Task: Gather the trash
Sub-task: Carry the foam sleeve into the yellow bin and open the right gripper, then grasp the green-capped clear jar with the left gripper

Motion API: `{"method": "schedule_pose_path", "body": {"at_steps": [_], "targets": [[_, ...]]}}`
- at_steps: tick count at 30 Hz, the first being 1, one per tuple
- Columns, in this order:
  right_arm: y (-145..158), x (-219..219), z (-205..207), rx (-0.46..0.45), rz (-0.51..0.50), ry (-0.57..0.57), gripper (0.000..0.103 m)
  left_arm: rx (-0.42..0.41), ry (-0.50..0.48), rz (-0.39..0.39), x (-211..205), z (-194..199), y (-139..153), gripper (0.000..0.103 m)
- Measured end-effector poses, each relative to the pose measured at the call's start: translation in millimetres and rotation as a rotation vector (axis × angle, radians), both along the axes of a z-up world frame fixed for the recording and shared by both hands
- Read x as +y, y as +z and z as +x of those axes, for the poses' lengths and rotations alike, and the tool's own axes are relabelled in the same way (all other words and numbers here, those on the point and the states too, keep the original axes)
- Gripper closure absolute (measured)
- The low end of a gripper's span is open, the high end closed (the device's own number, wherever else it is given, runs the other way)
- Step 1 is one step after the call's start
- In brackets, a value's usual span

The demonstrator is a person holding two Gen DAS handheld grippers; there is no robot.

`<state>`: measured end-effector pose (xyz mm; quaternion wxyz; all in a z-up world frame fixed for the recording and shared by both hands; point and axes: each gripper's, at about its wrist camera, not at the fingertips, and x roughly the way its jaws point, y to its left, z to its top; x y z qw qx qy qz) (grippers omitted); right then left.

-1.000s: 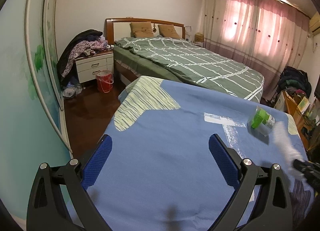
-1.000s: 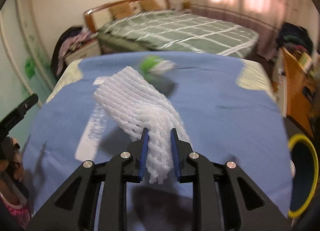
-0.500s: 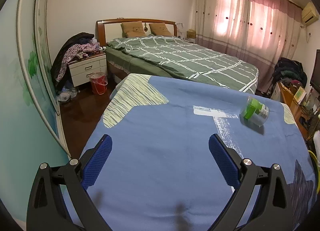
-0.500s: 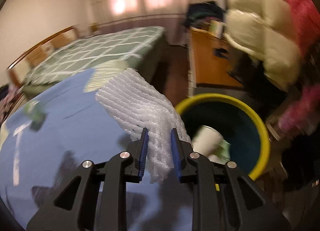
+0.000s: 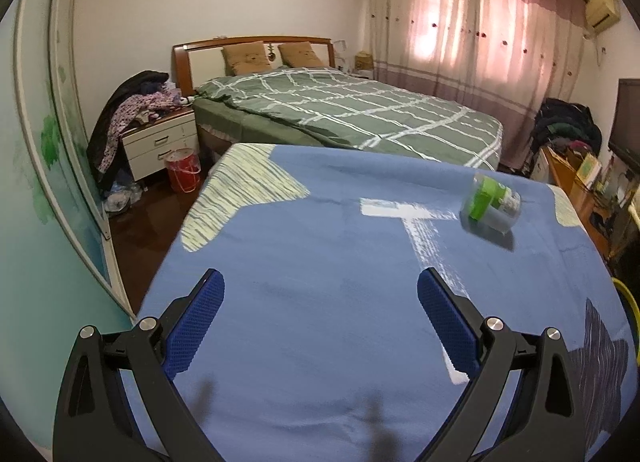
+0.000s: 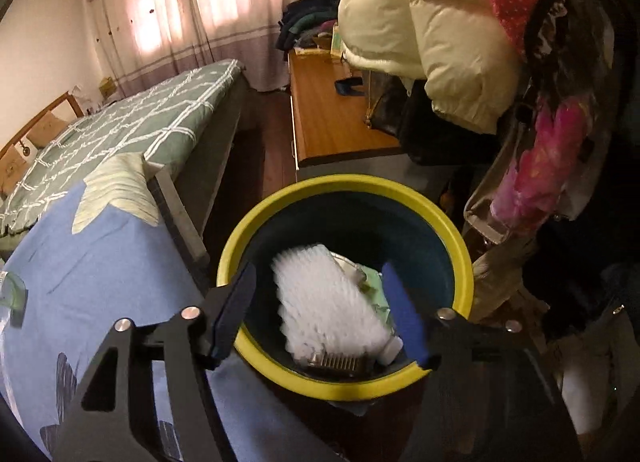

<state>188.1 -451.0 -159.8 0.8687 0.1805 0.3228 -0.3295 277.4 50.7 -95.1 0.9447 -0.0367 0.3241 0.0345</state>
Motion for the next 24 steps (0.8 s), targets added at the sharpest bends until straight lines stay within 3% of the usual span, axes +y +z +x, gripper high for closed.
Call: {"method": "schedule_pose_path", "body": {"at_steps": [9, 11, 13, 16, 24], "targets": [[4, 11, 1, -0.027, 0.024, 0.052, 0.033, 0.049, -0.122, 0.058, -53, 6, -1, 0.007], [4, 12, 1, -0.034, 0.034, 0.063, 0.033, 0.076, -0.176, 0.035, -70, 13, 2, 0.007], [5, 13, 1, -0.042, 0.042, 0.074, 0.033, 0.097, -0.232, 0.005, -88, 24, 5, 0.007], [5, 14, 1, -0.051, 0.050, 0.088, 0.031, 0.099, -0.291, 0.021, -114, 43, 6, 0.007], [6, 19, 4, -0.057, 0.051, 0.113, 0.028, 0.135, -0.364, 0.041, -154, 108, -2, 0.007]]}}
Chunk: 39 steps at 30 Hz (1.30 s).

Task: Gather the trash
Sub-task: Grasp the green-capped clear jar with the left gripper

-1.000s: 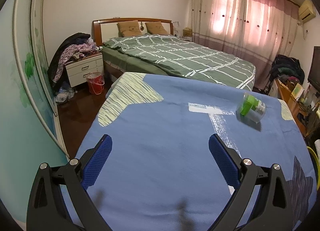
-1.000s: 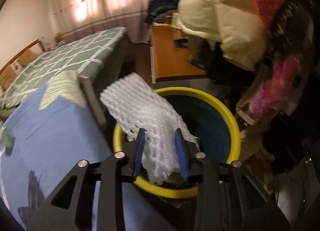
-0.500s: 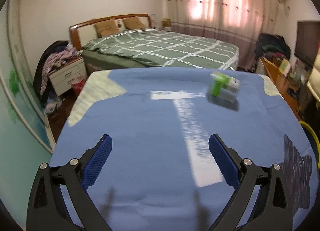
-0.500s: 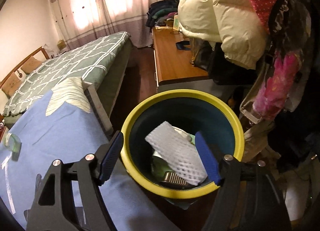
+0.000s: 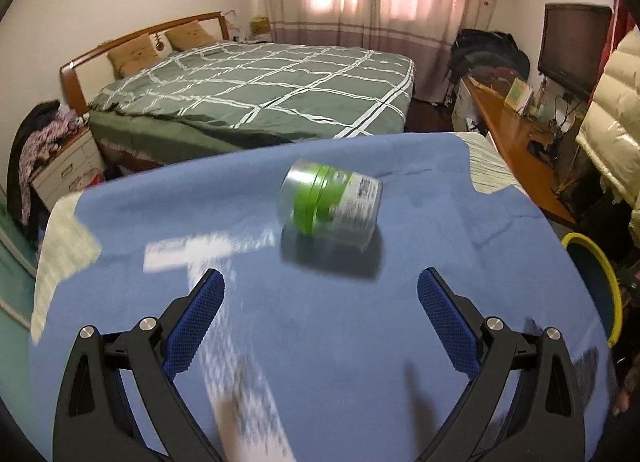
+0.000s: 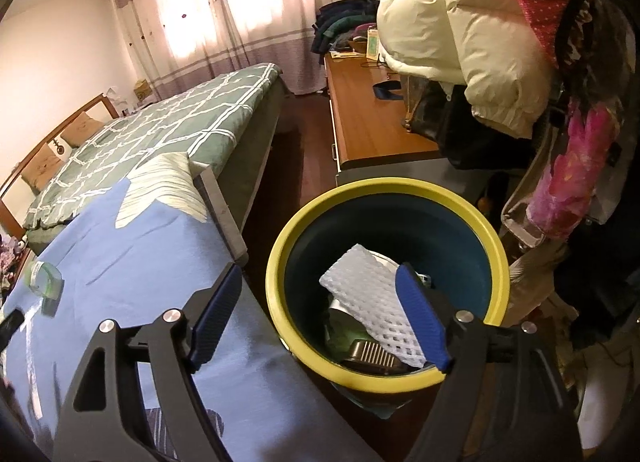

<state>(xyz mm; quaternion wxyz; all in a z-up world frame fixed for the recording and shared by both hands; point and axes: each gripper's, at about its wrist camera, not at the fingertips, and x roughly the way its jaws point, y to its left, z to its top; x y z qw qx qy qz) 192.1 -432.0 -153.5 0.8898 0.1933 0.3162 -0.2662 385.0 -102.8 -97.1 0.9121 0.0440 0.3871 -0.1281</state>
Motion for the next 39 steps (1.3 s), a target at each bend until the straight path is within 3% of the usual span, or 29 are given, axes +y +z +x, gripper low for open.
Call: {"method": "schedule_pose_path", "body": {"at_steps": [3, 8, 15, 16, 19, 22, 30, 33, 39], "targets": [[0, 0, 1, -0.002, -0.001, 0.001, 0.028, 0.008, -0.020, 0.017, -10, 25, -6, 0.007], [-1, 2, 3, 0.004, -0.006, 0.008, 0.028, 0.051, -0.034, -0.020, -16, 65, -18, 0.007], [-2, 4, 8, 0.014, -0.007, 0.026, 0.027, 0.047, -0.055, 0.012, -27, 90, -31, 0.008], [-2, 4, 9, 0.017, -0.006, 0.030, 0.027, 0.046, -0.060, 0.014, -28, 92, -31, 0.009], [-3, 5, 9, 0.015, -0.003, 0.035, 0.027, 0.064, -0.081, 0.013, -31, 97, -35, 0.026], [-2, 4, 8, 0.007, -0.002, 0.033, 0.027, 0.066, -0.092, 0.004, -31, 97, -35, 0.029], [5, 3, -1, -0.014, -0.012, 0.028, 0.027, 0.042, -0.142, -0.004, -52, 59, -17, 0.029], [12, 4, -6, -0.023, -0.005, 0.059, 0.027, 0.034, -0.181, -0.005, -71, 36, -5, 0.029], [27, -1, -41, -0.011, -0.103, 0.115, 0.027, 0.036, -0.303, -0.009, -137, -14, 15, 0.029]]}}
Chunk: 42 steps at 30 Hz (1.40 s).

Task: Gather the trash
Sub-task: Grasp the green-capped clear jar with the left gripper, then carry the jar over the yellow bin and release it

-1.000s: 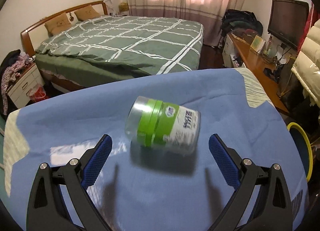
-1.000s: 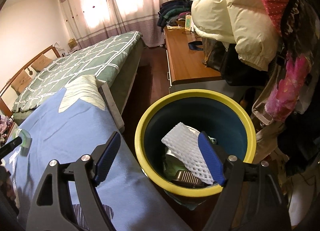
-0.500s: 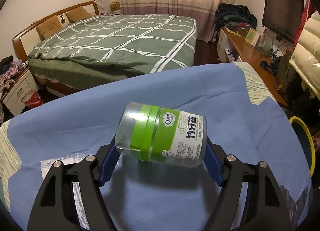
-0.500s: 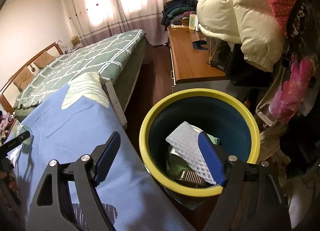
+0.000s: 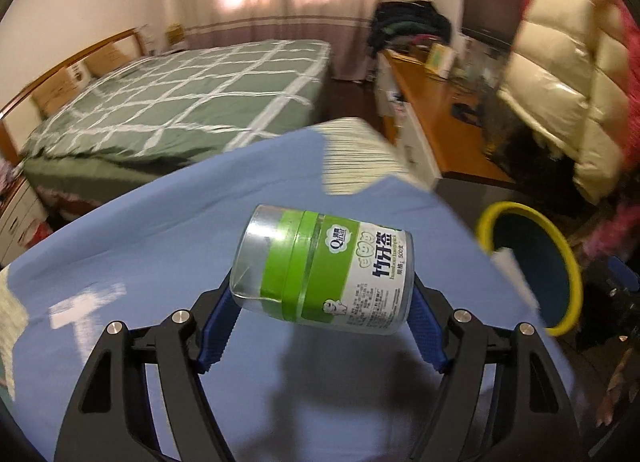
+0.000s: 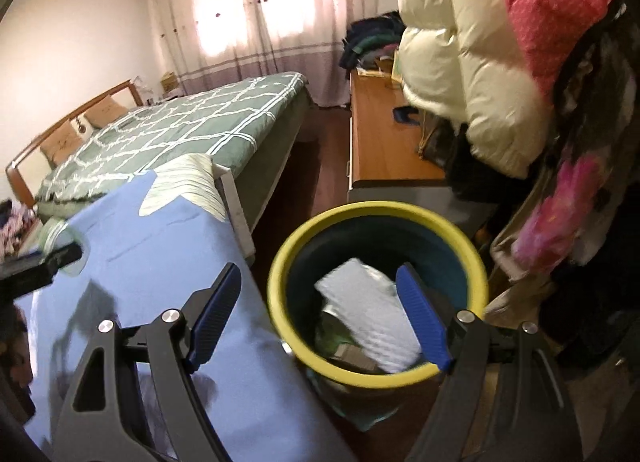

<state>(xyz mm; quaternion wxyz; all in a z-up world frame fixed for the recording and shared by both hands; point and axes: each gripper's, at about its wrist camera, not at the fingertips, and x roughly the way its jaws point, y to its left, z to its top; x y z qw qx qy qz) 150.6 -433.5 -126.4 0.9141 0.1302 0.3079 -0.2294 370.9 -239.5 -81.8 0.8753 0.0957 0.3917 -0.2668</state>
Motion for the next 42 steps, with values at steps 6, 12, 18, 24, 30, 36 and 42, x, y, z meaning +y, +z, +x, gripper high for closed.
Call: {"method": "schedule_pose_path", "body": {"at_steps": [6, 12, 18, 24, 30, 36, 42], "targets": [[10, -30, -44, 0.000, -0.034, -0.017, 0.027, 0.022, -0.149, 0.000, -94, -45, 2, 0.029], [6, -60, -82, 0.005, -0.032, -0.060, 0.026, 0.060, -0.255, 0.020, -186, -76, -14, 0.029], [-1, -87, -108, -0.005, 0.012, -0.111, 0.025, 0.100, -0.307, 0.070, -245, -90, -33, 0.029], [-7, -97, -113, -0.014, 0.041, -0.116, 0.024, 0.128, -0.298, 0.114, -270, -97, -49, 0.017], [-8, -97, -114, -0.020, 0.059, -0.103, 0.024, 0.102, -0.241, 0.063, -244, -103, -31, 0.011], [-1, -77, -113, -0.027, 0.054, -0.040, 0.024, 0.044, -0.118, -0.008, -165, -128, 5, 0.009], [15, -43, -118, -0.044, 0.013, 0.059, 0.020, -0.125, 0.069, -0.044, -38, -180, 48, 0.005]]}}
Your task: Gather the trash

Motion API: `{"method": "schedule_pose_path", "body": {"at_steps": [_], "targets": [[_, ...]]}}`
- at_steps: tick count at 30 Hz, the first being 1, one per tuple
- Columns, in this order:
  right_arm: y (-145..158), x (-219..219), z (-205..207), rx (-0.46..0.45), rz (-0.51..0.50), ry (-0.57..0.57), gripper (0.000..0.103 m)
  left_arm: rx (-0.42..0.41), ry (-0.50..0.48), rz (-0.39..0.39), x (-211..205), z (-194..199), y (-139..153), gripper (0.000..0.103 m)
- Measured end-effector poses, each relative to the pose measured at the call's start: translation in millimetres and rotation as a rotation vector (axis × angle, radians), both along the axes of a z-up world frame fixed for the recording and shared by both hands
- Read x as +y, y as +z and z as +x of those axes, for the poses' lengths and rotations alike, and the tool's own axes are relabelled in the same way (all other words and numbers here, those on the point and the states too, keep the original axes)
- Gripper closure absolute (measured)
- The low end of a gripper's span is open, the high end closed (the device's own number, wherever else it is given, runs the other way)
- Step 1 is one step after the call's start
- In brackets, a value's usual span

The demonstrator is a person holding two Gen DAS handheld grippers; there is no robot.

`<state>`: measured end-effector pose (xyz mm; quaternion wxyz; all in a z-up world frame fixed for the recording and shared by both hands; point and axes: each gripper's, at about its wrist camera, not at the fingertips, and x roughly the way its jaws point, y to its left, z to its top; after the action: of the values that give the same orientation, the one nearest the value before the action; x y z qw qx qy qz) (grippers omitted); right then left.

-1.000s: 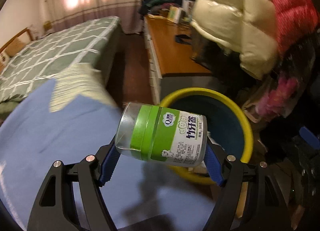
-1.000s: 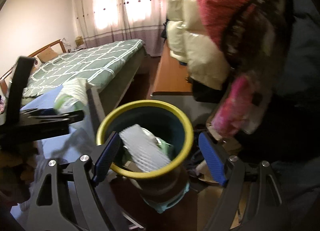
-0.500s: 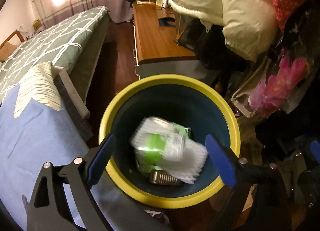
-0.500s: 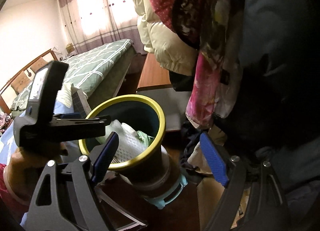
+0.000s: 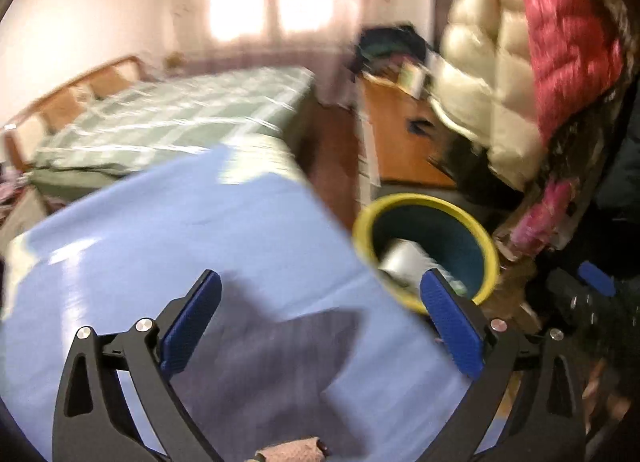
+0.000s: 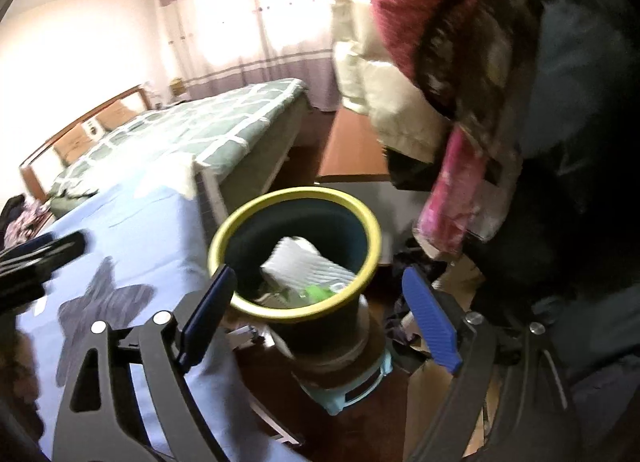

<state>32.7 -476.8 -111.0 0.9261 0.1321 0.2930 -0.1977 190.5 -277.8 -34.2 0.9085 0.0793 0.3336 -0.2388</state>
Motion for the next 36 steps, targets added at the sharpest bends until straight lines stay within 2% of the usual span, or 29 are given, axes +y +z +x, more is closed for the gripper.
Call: {"method": "schedule_pose_path", "body": {"at_steps": [4, 8, 12, 17, 22, 36], "targets": [[9, 22, -4, -0.024, -0.016, 0.058, 0.019, -0.063, 0.202, 0.001, 92, -37, 18, 0.005], [19, 46, -11, -0.042, -0.040, 0.108, 0.019, -0.107, 0.384, -0.001, 166, -71, 24, 0.005], [28, 66, -20, -0.065, -0.071, 0.151, 0.019, -0.078, 0.499, -0.063, 227, -102, 18, 0.005], [37, 82, -26, -0.090, -0.093, 0.184, 0.017, -0.047, 0.613, -0.131, 282, -131, 8, 0.005], [39, 94, -24, -0.093, -0.101, 0.209, 0.017, -0.069, 0.651, -0.132, 304, -145, 8, 0.005], [36, 105, -23, -0.081, -0.107, 0.240, 0.016, -0.092, 0.614, -0.116, 280, -144, 14, 0.005]]}}
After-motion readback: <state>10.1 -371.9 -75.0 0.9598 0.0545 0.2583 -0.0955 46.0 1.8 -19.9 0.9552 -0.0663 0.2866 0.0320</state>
